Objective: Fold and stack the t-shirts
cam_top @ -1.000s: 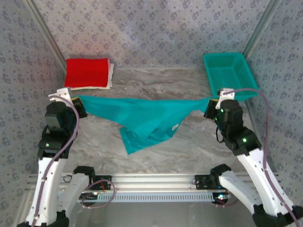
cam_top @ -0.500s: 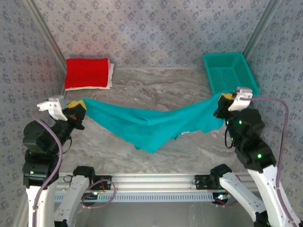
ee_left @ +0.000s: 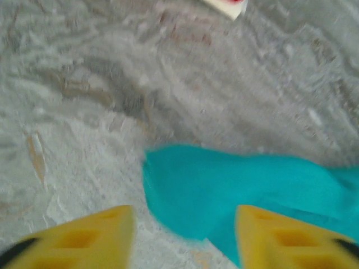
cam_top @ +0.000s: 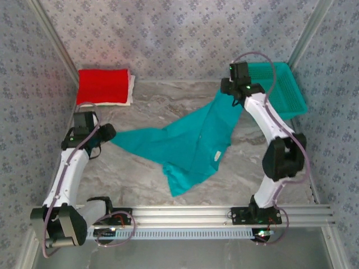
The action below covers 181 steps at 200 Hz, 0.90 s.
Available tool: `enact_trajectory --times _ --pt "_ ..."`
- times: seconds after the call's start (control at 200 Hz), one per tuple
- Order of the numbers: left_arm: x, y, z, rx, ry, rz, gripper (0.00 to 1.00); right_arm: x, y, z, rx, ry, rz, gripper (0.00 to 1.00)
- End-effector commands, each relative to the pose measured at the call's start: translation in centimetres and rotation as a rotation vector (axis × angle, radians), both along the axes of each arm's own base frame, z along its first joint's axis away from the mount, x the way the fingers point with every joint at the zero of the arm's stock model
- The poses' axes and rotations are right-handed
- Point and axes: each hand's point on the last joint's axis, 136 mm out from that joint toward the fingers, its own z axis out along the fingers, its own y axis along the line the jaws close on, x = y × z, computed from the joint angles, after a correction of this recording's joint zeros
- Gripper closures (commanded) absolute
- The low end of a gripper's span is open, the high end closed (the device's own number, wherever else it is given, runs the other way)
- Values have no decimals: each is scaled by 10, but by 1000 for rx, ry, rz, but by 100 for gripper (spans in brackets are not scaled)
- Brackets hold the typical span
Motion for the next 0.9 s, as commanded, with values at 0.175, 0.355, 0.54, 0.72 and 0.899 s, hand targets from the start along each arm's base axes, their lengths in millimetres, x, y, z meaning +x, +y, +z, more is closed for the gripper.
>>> enact_trajectory --times 0.175,0.355,0.54,0.72,0.899 --pt "-25 -68 79 164 -339 -324 31 -63 22 66 176 -137 100 33" --pt "-34 -175 52 185 -303 -765 33 -138 33 14 285 -106 117 32" --pt "-48 -275 -7 260 -176 -1091 34 -191 -15 -58 225 -12 -80 32" --pt "-72 -336 -63 247 -38 -1247 31 -206 -42 -86 227 -38 -173 32" --pt "-92 -359 -97 246 58 -1321 24 -200 -43 -97 233 -39 -185 32"
